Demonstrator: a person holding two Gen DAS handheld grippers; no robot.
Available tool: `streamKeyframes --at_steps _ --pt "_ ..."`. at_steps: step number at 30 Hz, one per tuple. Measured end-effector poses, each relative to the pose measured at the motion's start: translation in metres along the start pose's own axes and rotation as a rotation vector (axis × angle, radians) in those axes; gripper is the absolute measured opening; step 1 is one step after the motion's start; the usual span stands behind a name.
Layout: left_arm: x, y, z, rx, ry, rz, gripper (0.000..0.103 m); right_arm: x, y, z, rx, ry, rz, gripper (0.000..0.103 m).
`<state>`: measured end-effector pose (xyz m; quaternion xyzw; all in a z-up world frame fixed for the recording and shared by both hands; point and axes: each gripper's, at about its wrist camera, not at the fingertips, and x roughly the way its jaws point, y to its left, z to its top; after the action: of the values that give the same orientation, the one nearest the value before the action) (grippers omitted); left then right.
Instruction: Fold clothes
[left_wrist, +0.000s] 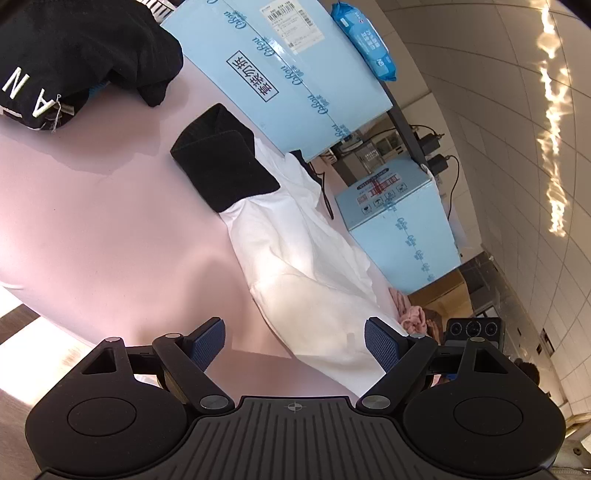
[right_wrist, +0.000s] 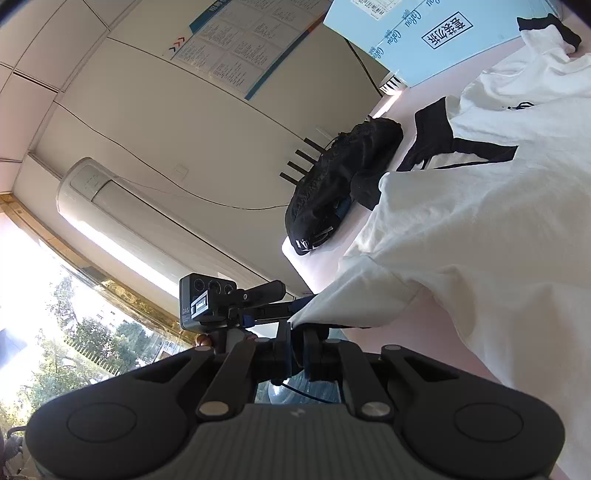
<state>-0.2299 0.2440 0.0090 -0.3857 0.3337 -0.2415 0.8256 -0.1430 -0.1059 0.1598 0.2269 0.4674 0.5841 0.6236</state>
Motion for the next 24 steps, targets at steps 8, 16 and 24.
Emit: streamKeyframes --at_steps 8,16,24 --pt "0.029 0.002 -0.002 -0.046 0.063 -0.119 0.085 -0.002 0.004 -0.008 -0.015 -0.056 0.102 0.006" --pt "0.048 -0.003 -0.005 -0.049 0.054 -0.216 0.083 0.004 0.007 -0.013 -0.001 0.018 0.102 0.007" --pt "0.028 0.001 0.009 -0.121 -0.105 -0.141 0.002 -0.007 0.02 -0.025 -0.189 -0.039 -0.115 0.058"
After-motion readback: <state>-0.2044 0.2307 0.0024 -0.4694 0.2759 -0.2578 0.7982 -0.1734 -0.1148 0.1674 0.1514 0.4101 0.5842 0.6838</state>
